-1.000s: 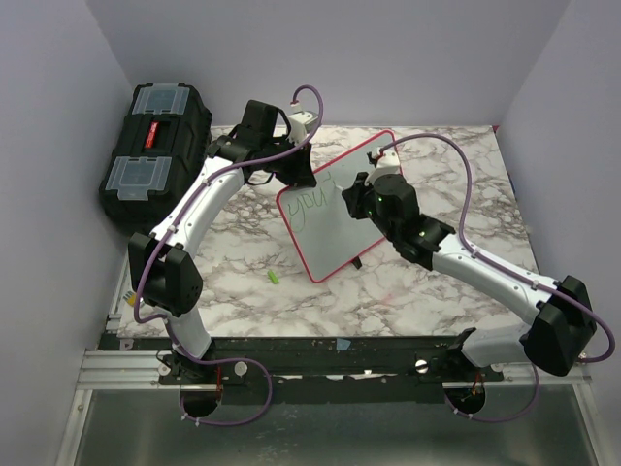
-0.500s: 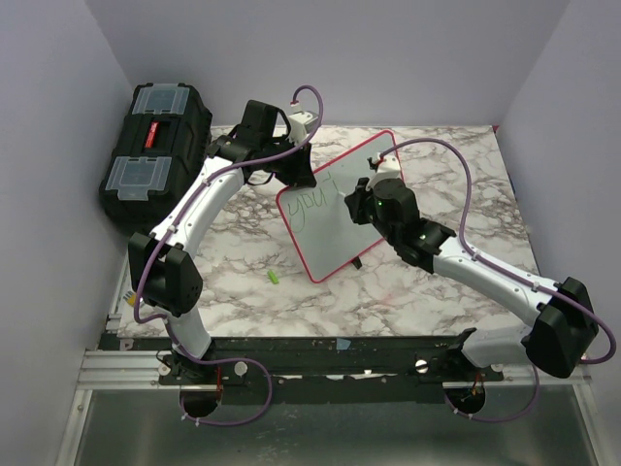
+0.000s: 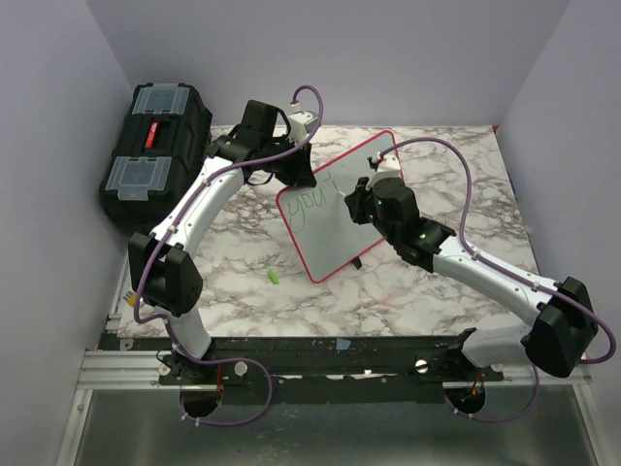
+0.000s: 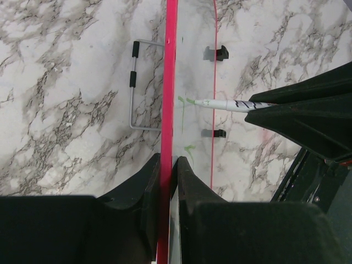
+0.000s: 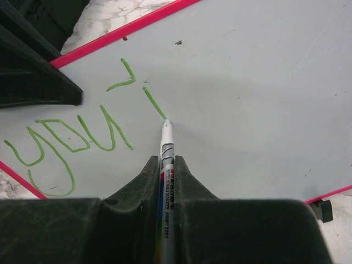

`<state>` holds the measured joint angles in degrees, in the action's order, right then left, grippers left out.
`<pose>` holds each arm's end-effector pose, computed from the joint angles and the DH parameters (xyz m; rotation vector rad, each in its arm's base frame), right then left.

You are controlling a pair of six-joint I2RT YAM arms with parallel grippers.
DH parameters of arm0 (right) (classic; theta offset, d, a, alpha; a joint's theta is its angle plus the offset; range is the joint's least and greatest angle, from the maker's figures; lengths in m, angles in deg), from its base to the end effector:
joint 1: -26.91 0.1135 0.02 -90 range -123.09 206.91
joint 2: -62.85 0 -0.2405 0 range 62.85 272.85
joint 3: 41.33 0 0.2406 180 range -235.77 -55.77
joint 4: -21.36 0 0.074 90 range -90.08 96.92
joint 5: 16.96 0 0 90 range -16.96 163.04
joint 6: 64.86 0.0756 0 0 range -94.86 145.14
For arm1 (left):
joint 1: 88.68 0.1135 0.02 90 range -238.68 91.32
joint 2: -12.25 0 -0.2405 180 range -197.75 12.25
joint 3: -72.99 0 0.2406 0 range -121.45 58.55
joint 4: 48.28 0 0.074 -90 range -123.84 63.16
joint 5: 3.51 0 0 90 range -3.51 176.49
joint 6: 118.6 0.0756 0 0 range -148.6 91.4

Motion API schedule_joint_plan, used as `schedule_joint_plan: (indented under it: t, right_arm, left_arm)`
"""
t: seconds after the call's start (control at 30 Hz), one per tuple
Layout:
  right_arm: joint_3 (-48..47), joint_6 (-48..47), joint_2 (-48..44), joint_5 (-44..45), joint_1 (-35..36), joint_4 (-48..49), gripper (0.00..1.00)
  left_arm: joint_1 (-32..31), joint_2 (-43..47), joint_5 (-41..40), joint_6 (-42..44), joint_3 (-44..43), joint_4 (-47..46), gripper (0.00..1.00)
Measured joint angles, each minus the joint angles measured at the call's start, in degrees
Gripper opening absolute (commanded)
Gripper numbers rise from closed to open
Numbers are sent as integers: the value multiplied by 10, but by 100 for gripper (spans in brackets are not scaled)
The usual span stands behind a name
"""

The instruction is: Write a sentence on the whiteboard

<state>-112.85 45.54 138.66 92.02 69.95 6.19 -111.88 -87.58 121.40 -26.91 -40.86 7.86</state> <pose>0.2639 0.2128 0.2802 -0.1528 1.9090 0.4368 0.3464 -0.1955 0.3175 0.8026 2.1591 -0.8938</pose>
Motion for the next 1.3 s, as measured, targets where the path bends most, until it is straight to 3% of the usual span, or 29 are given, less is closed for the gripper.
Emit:
schedule_joint_plan:
  t: [1.3]
  right_arm:
    - [-61,-1,38,1,0,-23,1]
  left_arm:
    - [4,0,-10,0,0,-4,0]
